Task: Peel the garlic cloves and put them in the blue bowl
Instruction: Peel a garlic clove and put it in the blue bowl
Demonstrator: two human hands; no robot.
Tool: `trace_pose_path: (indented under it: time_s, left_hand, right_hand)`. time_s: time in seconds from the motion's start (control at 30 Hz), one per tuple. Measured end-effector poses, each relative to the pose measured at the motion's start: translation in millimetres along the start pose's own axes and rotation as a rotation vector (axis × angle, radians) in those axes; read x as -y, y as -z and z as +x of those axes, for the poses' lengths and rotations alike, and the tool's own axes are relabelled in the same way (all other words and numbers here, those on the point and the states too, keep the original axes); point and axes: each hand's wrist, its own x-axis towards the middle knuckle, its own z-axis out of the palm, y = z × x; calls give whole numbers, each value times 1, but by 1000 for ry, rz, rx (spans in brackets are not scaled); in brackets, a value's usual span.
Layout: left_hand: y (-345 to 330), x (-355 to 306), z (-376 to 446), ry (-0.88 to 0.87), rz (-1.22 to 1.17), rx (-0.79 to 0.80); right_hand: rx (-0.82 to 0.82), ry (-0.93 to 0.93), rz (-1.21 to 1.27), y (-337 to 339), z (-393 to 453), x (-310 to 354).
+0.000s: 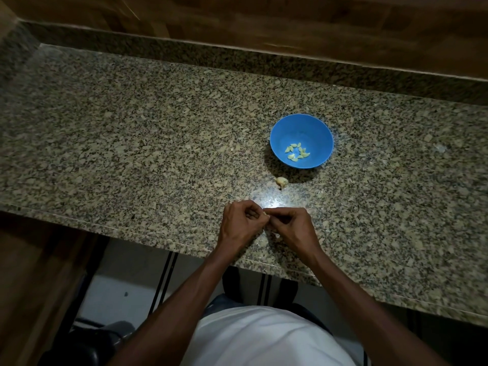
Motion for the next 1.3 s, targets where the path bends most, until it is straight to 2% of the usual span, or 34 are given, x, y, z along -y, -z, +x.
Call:
trace_pose_path:
  time_s: [0.33, 0.7, 0.93, 1.3]
  left_hand:
    - [-1, 2, -1, 43, -49, 11]
    - [6, -3, -10, 147, -327, 21]
    - [8, 1, -8, -22, -205, 63]
    - [10, 1, -4, -55, -133, 73]
  right_hand:
    - [-6, -37, 37, 1, -2, 3]
    - [10, -91, 204, 3, -2, 8]
    - [41, -80, 225, 2, -3, 10]
    - [31, -100, 249, 5, -7, 10]
